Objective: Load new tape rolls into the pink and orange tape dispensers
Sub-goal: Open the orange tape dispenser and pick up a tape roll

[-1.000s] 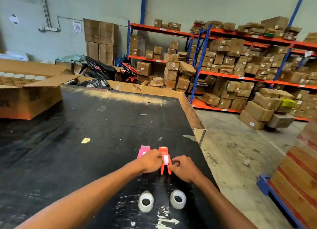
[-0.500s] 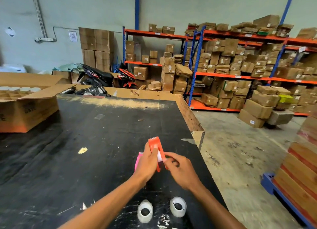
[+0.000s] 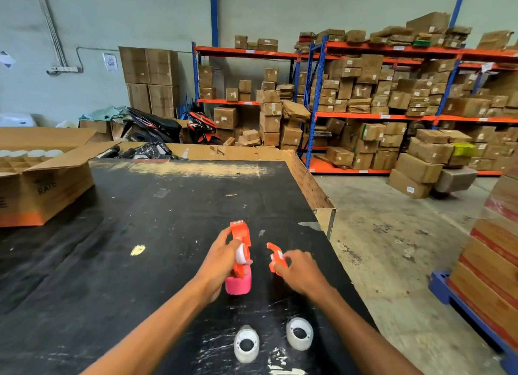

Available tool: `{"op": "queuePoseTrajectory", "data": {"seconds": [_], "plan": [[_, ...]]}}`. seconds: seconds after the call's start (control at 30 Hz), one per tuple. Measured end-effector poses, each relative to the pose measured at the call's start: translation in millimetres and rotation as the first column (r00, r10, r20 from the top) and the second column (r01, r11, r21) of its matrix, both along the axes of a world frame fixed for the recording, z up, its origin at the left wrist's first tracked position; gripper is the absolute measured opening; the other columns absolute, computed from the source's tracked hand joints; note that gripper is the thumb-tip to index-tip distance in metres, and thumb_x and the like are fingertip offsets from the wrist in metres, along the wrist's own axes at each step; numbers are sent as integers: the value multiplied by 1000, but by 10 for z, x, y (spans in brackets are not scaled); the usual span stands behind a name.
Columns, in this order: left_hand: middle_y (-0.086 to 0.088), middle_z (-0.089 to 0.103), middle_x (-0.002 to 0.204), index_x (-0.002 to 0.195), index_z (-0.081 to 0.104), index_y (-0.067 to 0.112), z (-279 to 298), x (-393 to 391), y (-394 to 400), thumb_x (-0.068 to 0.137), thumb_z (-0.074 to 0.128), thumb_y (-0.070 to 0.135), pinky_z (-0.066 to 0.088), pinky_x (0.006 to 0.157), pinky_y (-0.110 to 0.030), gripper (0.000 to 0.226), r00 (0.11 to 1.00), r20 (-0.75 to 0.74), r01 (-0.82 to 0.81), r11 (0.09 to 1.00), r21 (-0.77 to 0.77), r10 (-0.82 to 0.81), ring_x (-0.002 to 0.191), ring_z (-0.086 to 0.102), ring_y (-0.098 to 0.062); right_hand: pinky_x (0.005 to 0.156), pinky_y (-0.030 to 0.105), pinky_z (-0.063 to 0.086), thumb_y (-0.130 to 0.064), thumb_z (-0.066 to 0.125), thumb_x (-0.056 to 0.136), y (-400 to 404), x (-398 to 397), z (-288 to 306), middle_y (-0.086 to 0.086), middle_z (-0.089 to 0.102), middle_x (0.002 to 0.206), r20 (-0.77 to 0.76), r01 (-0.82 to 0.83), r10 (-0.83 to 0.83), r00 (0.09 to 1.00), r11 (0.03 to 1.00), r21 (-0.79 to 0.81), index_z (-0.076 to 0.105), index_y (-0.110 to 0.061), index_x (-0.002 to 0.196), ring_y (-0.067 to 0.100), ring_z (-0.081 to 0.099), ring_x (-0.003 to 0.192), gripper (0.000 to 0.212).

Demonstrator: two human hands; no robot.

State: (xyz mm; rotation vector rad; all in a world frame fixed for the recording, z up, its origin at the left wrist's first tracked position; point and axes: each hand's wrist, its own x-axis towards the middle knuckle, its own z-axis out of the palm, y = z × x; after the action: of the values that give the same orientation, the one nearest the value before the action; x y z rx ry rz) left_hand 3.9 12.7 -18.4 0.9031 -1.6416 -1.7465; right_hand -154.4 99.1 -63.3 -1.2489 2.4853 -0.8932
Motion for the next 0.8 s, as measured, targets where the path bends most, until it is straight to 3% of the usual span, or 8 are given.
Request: {"op": "queuePoseTrajectory", "data": {"seconds": [0.1, 0.2, 0.27, 0.37, 0.47, 0.63, 0.7, 0.8], "plan": [[-13, 61, 96, 122, 50, 20, -15, 43, 99, 98, 40, 13, 46, 39, -20, 27, 999, -26, 37, 996, 83, -35, 72, 65, -26, 70, 36, 43, -46, 54, 87, -75, 64, -173, 17, 67, 107, -103, 5, 7, 995, 993, 118, 67, -9, 102, 38, 63, 98, 41], [-15, 58, 94, 119, 51, 21, -48, 71, 172, 98, 39, 14, 43, 36, -18, 25, 999, -27, 51, 990, 132, -47, 84, 63, -33, 72, 38, 47, -48, 50, 90, 29, 85, -80, 10, 63, 96, -177, 1, 16, 984, 995, 97, 68, -14, 98, 33, 64, 92, 39], [-11, 60, 88, 119, 54, 26, -72, 54, 203, 99, 40, 18, 49, 45, -23, 26, 998, -30, 63, 990, 124, -60, 84, 61, -31, 65, 38, 45, -42, 53, 90, 171, 115, 56, 9, 59, 74, -47, -41, 35, 998, 991, -124, 67, -11, 76, 21, 58, 70, 37], [0, 69, 81, 113, 60, 38, -114, -30, 292, 99, 43, 22, 54, 69, -36, 27, 995, -33, 101, 990, 102, -98, 78, 64, -23, 59, 23, 45, -31, 62, 89, 462, 261, 330, 11, 64, 69, 263, -130, 249, 932, 908, -399, 73, -11, 85, 9, 53, 62, 24], [-5, 72, 84, 120, 59, 34, -117, -153, 477, 98, 47, 22, 55, 71, -39, 28, 984, -57, 176, 974, 143, -169, 68, 64, -17, 62, 17, 48, -26, 73, 82, 703, 371, 395, 5, 65, 77, 284, -236, 347, 894, 903, -359, 71, -19, 104, 8, 53, 64, 23], [-5, 70, 78, 114, 57, 39, -116, -323, 792, 97, 50, 20, 55, 72, -40, 26, 965, -92, 262, 942, 210, -248, 62, 62, -15, 66, 24, 49, -20, 76, 79, 1062, 284, 335, 5, 64, 79, 309, -127, 267, 913, 905, -405, 69, -9, 100, 11, 57, 68, 25], [-6, 66, 83, 128, 51, 36, -111, -349, 827, 97, 50, 21, 56, 72, -40, 34, 966, -82, 257, 946, 198, -245, 66, 61, -17, 62, 21, 47, -24, 76, 79, 1295, 175, 337, 5, 65, 76, 324, -80, 194, 926, 939, -335, 68, -9, 97, 8, 56, 64, 25], [-11, 61, 92, 131, 50, 34, -102, -322, 817, 96, 52, 24, 59, 69, -40, 36, 971, -67, 239, 953, 188, -230, 70, 59, -20, 62, 25, 43, -36, 74, 78, 1591, 64, 266, 0, 62, 75, 151, -123, 104, 983, 985, 119, 68, -14, 95, 10, 52, 64, 29]]}}
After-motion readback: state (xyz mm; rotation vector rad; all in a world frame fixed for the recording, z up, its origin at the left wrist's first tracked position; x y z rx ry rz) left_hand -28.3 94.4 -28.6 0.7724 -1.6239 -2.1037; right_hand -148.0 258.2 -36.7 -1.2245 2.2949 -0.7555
